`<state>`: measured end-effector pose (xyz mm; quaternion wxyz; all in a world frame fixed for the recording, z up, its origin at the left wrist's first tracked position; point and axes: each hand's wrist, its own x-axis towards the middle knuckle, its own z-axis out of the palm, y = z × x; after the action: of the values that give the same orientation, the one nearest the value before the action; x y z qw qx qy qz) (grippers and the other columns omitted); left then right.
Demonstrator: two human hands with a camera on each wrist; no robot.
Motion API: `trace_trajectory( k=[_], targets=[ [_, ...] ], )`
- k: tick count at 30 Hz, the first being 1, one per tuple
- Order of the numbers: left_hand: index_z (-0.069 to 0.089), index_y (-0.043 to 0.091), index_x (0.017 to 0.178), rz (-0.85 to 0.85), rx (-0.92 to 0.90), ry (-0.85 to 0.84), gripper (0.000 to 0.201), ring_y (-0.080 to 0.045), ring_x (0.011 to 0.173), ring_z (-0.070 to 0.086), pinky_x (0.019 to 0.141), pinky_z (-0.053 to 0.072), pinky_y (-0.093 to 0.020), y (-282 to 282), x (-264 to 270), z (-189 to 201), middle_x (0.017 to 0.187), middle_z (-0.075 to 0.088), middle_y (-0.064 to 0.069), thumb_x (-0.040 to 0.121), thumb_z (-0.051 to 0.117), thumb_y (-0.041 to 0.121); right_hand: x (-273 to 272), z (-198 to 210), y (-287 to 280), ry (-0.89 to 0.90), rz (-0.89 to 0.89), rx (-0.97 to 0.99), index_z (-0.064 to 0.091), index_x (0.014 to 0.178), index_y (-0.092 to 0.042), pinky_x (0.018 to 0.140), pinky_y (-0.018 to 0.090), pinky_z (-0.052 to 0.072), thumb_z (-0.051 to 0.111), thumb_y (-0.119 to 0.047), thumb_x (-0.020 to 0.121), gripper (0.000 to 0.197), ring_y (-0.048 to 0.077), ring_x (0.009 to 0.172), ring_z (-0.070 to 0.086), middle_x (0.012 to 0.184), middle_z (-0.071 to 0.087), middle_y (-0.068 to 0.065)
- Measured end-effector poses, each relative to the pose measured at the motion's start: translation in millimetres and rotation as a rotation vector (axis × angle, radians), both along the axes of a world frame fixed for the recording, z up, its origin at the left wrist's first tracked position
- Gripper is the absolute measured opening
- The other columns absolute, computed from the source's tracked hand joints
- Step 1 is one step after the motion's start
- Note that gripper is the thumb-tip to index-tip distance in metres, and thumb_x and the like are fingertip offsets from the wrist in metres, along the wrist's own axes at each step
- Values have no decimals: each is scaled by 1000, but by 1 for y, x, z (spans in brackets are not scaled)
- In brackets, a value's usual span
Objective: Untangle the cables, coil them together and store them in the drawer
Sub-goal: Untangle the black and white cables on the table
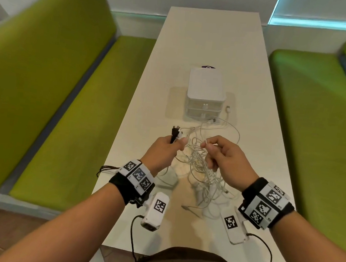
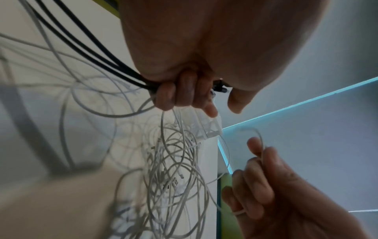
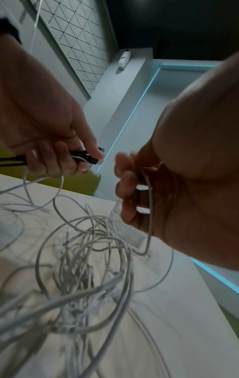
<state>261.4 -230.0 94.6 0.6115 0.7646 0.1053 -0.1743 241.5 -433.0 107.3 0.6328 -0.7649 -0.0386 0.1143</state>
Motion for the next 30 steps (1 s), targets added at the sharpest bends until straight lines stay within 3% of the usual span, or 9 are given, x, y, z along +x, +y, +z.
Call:
trace_trajectory(
  k=[3, 6, 11, 16, 20, 22, 25, 28, 30],
  targets=[
    [62, 4, 95, 40, -284, 104, 23, -14, 53, 25, 53, 21, -29, 1, -1, 3, 61, 33, 1, 99, 42, 15, -1, -2, 7, -26, -18, -75, 64, 98, -8, 60, 34, 48, 55, -17, 103, 13, 16, 56, 54, 67, 68, 2],
    [62, -3, 106, 80, -469, 147, 29, -14, 55, 35, 52, 27, -27, 0, -3, 4, 67, 43, -3, 103, 35, 10, -6, -7, 19, -45, 63, -141, 64, 93, -18, 62, 38, 51, 59, -24, 101, 11, 17, 60, 57, 72, 71, 1],
    [68, -5, 108, 102, -536, 169, 33, -22, 66, 56, 55, 39, -28, -4, -9, 2, 87, 60, -14, 105, 39, 11, -16, -23, 32, -93, 183, -323, 64, 92, -22, 64, 21, 43, 58, -27, 101, 12, 1, 59, 58, 72, 69, -4],
    [66, 0, 95, 44, -526, 149, 30, -23, 70, 56, 56, 40, -27, -7, -16, 1, 87, 63, -12, 105, 41, 12, -20, -24, 27, -48, 182, -321, 69, 90, -26, 60, 13, 39, 60, -25, 101, 15, -1, 59, 59, 67, 67, -8],
    [52, 7, 86, 64, -586, 104, 30, -23, 77, 57, 72, 46, -33, -7, -15, 5, 77, 62, -8, 108, 33, 12, -18, -27, 25, -28, 152, -375, 73, 90, -27, 72, 34, 55, 62, -33, 98, 15, 13, 74, 66, 80, 73, -2],
    [51, 7, 87, 77, -631, 74, 30, -25, 78, 61, 79, 50, -35, -5, -14, 8, 68, 55, -7, 108, 30, 12, -15, -27, 24, 52, 93, -289, 72, 99, -23, 83, 44, 59, 62, -26, 97, 11, 22, 86, 68, 96, 72, 2],
    [50, 5, 91, 61, -658, 45, 29, -29, 76, 66, 75, 56, -37, -6, -15, 12, 59, 43, -5, 109, 29, 13, -9, -22, 27, 285, 40, 54, 68, 104, -12, 87, 55, 59, 61, -3, 87, 20, 28, 95, 69, 106, 72, 8],
    [49, 7, 92, 33, -633, 12, 27, -22, 55, 55, 68, 56, -40, -7, -15, 15, 56, 35, 1, 109, 31, 15, -1, -16, 26, 225, -50, 174, 70, 103, -10, 90, 51, 55, 57, -7, 66, 39, 25, 96, 65, 102, 69, 7],
    [51, 10, 90, -73, -502, -36, 26, -11, 47, 37, 54, 44, -28, -8, -16, 17, 54, 34, 7, 109, 35, 16, 1, -12, 27, 153, -16, 198, 70, 110, -10, 90, 45, 52, 59, -13, 71, 41, 25, 101, 64, 109, 70, 9]
  ],
)
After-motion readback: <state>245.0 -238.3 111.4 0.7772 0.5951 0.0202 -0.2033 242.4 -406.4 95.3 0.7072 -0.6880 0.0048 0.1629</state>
